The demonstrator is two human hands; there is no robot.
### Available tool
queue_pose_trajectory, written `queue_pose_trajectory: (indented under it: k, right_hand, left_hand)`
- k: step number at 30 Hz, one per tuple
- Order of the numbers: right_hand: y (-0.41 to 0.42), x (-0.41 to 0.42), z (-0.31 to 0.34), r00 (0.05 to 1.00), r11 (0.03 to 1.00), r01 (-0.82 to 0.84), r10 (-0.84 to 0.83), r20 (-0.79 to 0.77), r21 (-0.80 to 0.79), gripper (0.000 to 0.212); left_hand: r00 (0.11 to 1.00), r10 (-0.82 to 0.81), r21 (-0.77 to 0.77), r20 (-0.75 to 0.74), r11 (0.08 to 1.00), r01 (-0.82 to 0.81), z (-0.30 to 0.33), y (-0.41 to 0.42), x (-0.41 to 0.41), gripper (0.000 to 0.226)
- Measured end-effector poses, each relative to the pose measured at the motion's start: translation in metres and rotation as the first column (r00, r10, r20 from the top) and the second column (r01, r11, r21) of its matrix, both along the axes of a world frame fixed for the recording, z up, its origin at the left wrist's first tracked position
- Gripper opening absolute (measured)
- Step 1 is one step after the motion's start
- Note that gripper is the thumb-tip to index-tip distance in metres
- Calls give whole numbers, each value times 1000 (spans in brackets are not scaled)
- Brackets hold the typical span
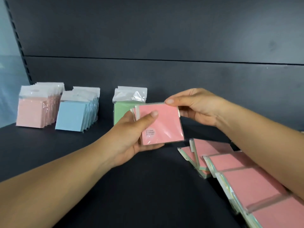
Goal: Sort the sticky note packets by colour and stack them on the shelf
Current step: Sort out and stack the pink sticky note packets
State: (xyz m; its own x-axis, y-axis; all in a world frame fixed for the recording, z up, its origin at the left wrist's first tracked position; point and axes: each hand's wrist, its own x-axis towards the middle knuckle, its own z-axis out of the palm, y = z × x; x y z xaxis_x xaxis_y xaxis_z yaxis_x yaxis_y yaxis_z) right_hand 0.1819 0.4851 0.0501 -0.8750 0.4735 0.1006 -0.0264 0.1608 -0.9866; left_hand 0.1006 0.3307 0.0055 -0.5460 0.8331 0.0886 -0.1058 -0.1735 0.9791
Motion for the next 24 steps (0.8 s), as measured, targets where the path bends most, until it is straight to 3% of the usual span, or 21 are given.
queue_pose_trajectory:
  k: [5, 7, 9, 11, 13, 24]
  right_hand:
    - [0, -3, 0, 995, 995, 98, -99, 33, 32, 8]
    - [9, 6, -1, 986, 994, 86, -96, 139, 73, 8]
    - [13, 18, -6, 921, 973, -83, -7, 389, 214, 3]
    - [12, 26, -12, 788, 917, -276, 45, 613, 288, 7]
    - [9, 27, -17, 699, 875, -382, 64, 712, 297, 22]
    - [9, 18, -18, 650, 876, -407, 79, 756, 259, 16]
  left_hand:
    - [995, 101, -37, -24, 994, -102, 0, 0, -11, 11]
    - [992, 112, -82, -58, 990, -116, 4, -5, -21, 11]
    - [991, 77, -163, -112, 982, -95, 6, -13, -31, 20]
    - [987, 20, -228, -160, 972, -57, 8, -17, -37, 30]
    - [982, -16, -260, -189, 965, -34, 8, -18, -36, 35]
    - [983, -61, -294, -171, 956, 8, 5, -16, -30, 36]
